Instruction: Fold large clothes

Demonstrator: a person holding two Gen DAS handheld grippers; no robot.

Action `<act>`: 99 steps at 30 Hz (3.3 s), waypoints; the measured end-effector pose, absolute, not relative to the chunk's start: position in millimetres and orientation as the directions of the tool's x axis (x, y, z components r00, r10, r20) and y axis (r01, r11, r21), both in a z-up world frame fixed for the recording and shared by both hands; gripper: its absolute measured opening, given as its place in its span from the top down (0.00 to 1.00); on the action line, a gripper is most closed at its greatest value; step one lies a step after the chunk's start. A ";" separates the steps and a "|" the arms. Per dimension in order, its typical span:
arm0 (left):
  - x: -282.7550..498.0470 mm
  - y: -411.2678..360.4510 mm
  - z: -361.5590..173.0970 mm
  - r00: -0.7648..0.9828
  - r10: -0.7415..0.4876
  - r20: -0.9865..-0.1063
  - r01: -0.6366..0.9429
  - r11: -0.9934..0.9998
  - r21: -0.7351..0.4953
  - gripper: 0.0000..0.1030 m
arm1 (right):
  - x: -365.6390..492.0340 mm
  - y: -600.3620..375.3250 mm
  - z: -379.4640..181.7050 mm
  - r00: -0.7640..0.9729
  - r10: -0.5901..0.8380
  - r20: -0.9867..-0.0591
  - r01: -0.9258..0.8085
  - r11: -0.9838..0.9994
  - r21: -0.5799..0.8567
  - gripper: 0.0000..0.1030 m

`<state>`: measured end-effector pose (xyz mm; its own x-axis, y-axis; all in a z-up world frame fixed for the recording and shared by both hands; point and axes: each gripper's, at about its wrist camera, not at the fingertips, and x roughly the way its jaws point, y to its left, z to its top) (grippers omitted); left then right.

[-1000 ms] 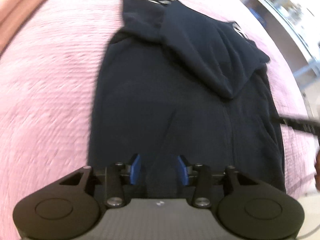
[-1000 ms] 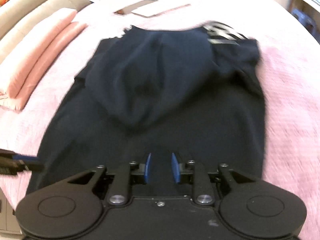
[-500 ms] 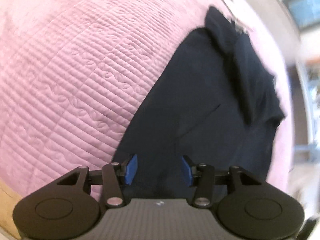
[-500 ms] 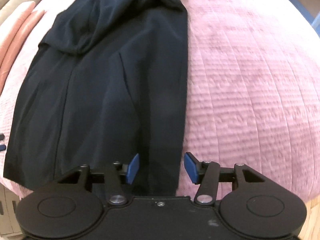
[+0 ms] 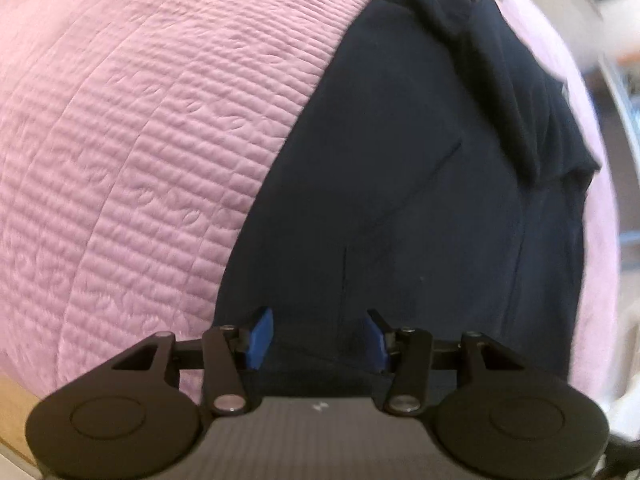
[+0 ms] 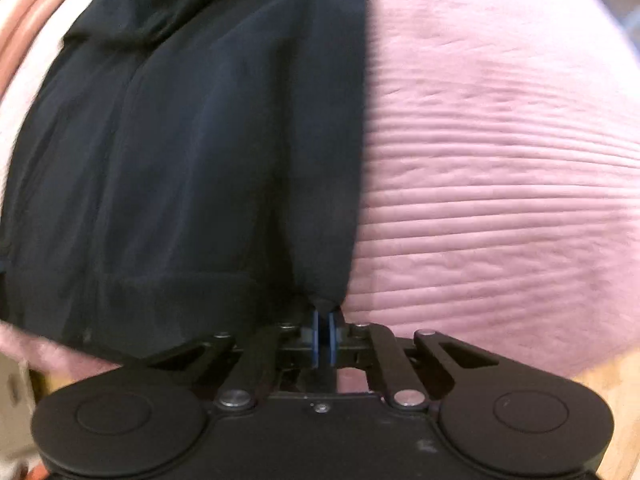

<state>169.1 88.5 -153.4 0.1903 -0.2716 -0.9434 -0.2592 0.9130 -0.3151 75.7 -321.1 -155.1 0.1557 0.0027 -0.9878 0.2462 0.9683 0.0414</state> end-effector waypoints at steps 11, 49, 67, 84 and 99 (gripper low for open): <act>167.6 69.8 -142.5 0.162 -0.238 -0.958 -0.157 0.952 -0.263 0.51 | 60.2 -368.5 -142.5 0.178 0.044 -0.983 0.344 0.933 0.104 0.62; 218.0 95.5 -84.4 0.375 -0.422 -0.826 -0.204 0.831 -0.517 0.87 | 135.9 -369.7 -124.8 0.320 0.315 -0.894 0.357 0.833 0.422 0.89; 417.9 105.9 -79.1 0.523 -0.381 -0.762 -0.025 0.887 -0.461 0.58 | 283.8 -376.5 -109.0 0.540 -0.049 -0.840 0.256 0.960 0.109 0.42; 510.0 72.5 -125.3 0.398 -0.444 -0.803 0.265 0.893 -0.363 0.47 | 371.0 -402.5 -155.0 0.519 -0.081 -0.851 0.257 0.964 0.065 0.32; 532.7 69.7 -162.4 0.336 -0.574 -0.746 0.165 0.816 -0.554 0.53 | 380.4 -438.8 -180.8 0.562 0.053 -0.826 0.287 0.923 0.255 0.26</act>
<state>532.7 69.7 -162.4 0.3363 -0.5743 -0.7464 0.1651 0.8162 -0.5536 380.4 -438.8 -180.8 0.5619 0.0530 -0.8255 0.2870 0.9235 0.2546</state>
